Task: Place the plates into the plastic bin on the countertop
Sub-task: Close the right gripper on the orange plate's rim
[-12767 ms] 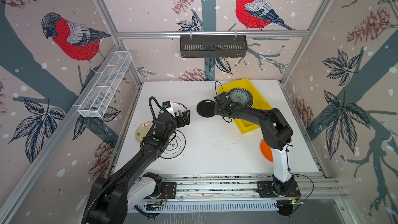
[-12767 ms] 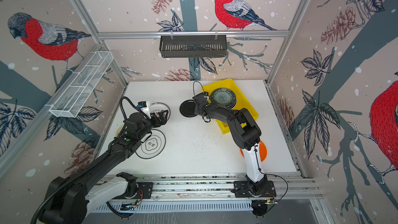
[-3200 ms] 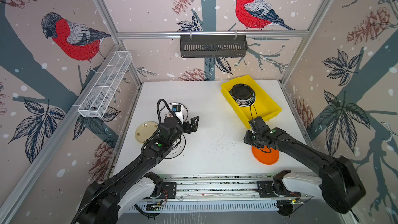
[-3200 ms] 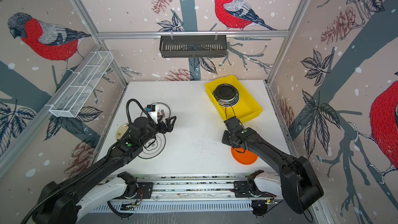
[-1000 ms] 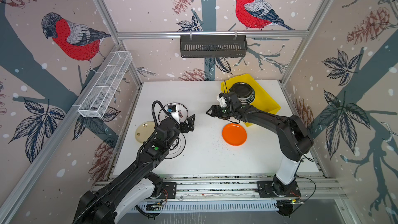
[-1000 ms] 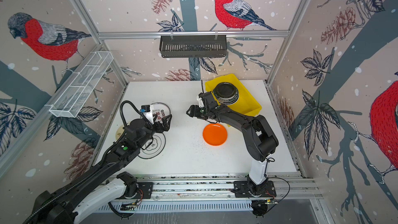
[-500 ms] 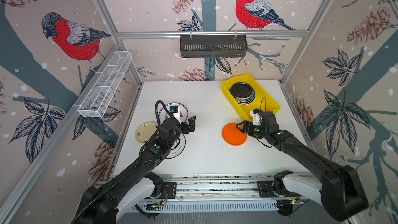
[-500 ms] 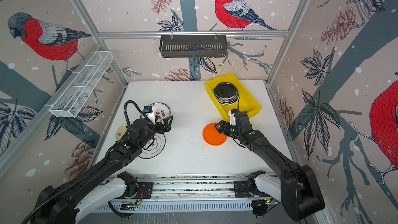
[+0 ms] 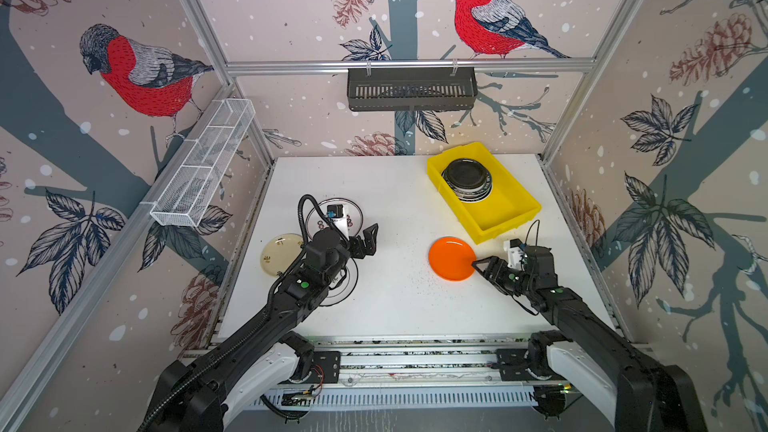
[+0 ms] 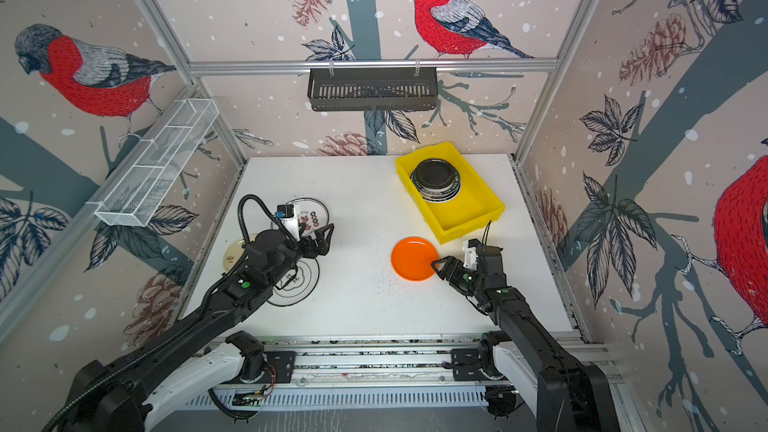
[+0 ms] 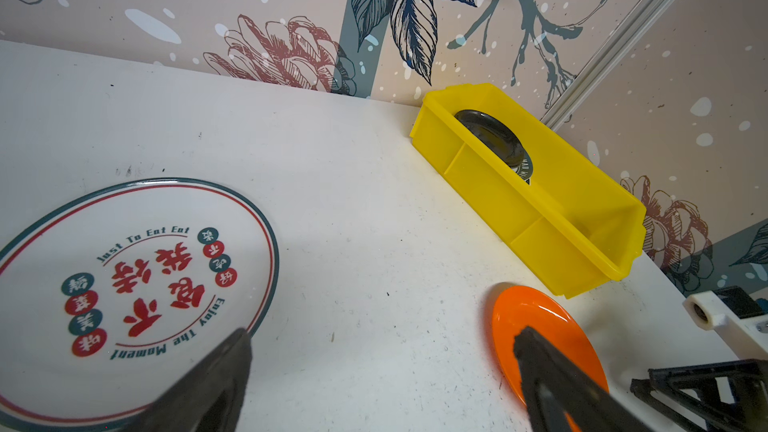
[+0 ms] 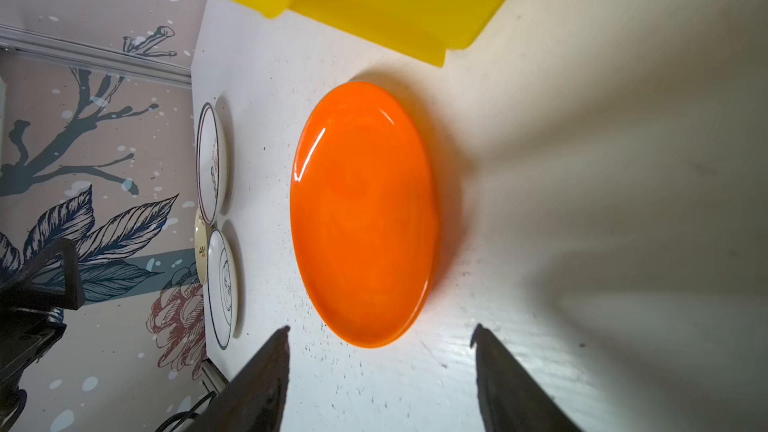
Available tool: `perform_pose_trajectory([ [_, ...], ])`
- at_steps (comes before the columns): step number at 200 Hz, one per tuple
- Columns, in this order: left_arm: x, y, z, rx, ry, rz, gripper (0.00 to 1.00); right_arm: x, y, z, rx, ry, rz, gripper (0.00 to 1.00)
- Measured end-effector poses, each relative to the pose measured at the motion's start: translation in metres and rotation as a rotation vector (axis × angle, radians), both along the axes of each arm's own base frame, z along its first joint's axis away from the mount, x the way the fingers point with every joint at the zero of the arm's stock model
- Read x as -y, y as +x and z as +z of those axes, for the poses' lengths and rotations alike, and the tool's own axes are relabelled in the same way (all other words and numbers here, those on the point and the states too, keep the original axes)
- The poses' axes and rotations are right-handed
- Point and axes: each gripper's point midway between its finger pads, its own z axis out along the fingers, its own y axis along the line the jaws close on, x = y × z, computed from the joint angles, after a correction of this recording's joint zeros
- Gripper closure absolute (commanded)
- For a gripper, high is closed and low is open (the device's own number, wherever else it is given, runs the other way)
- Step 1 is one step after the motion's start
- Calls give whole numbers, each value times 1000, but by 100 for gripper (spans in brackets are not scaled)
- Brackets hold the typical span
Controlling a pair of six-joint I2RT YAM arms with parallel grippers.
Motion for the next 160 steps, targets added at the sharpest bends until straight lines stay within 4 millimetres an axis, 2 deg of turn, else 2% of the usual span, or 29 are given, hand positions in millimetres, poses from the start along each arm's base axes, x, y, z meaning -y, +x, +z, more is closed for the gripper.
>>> perform_pose_trajectory([
  [58, 0, 0, 0, -1, 1, 1, 2, -9, 0, -22, -87, 32, 72, 36],
  [73, 0, 0, 0, -1, 1, 2, 2, -11, 3, -22, -81, 40, 84, 41],
  [109, -1, 1, -1, 1, 7, 7, 2, -13, 9, -25, -70, 49, 94, 42],
  [160, -4, 2, 0, 5, 14, 23, 2, -11, 18, -28, -46, 32, 79, 49],
])
